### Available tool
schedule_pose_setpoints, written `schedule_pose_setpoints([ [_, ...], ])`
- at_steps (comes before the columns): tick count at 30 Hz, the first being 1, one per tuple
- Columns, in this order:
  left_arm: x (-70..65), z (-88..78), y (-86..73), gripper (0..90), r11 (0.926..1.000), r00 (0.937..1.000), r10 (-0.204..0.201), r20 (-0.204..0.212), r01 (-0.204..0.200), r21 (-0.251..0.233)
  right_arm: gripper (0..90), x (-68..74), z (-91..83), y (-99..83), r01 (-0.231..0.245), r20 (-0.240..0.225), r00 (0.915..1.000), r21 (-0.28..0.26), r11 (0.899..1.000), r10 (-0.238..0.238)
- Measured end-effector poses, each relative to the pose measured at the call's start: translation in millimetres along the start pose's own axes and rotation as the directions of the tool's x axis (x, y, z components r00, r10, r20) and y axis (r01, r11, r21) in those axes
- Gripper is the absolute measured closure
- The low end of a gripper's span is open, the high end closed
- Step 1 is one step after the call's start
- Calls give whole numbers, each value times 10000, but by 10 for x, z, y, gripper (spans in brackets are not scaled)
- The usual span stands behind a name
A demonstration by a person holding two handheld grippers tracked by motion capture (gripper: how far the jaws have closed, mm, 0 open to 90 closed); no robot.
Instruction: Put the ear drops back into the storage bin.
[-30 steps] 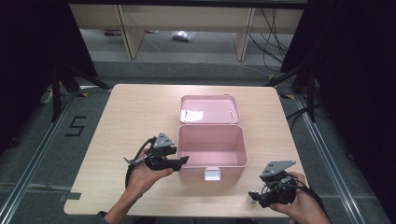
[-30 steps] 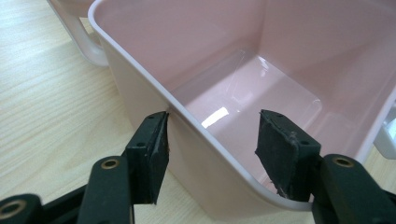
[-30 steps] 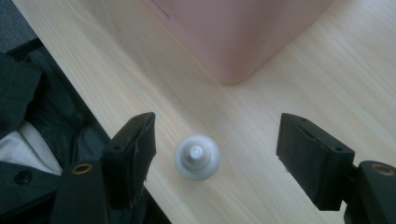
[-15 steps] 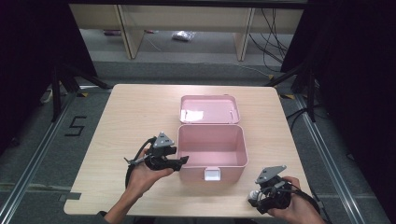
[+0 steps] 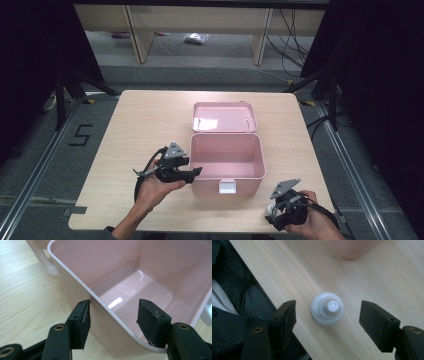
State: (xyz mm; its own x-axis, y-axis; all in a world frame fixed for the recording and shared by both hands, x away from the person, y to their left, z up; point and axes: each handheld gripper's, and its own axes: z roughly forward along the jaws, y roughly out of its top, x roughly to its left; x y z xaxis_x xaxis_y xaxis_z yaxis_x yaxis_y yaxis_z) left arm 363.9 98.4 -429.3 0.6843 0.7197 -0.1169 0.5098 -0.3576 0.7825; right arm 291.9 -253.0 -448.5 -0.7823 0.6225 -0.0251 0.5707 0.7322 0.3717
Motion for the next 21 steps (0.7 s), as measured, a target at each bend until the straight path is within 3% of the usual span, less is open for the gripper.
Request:
schedule_pose_setpoints([
  [5,-1,0,2,433,10000,10000,39,-14,-39,16,324,-13,16,0,195,-51,9998,96,9998,-195],
  [8,-7,0,3,433,10000,10000,12,19,-12,-25,334,-9,12,10,-16,53,10000,363,9993,14],
  [9,-4,-4,3,433,10000,10000,69,58,-69,11,340,-17,18,20,170,48,9998,315,9994,-172],
  [11,-5,-3,4,433,10000,10000,54,55,-54,1,345,3,20,24,-147,29,9999,429,9990,145],
  [12,-5,-3,2,434,10000,10000,48,53,-48,-14,352,-19,21,29,113,32,9999,462,9989,-115],
  [16,-5,-2,5,435,10000,10000,28,44,-28,-13,372,-26,31,39,280,37,9996,466,9985,-282],
  [17,-3,-4,7,436,10000,10000,74,52,-74,22,380,-1,29,39,83,40,10000,538,9985,-85],
  [18,0,-2,8,436,9999,9999,98,-49,-98,41,400,-8,33,50,307,42,9995,573,9979,-310],
  [21,-2,-2,6,436,10000,10000,59,0,-59,7,419,6,41,66,380,18,9993,639,9972,-382],
])
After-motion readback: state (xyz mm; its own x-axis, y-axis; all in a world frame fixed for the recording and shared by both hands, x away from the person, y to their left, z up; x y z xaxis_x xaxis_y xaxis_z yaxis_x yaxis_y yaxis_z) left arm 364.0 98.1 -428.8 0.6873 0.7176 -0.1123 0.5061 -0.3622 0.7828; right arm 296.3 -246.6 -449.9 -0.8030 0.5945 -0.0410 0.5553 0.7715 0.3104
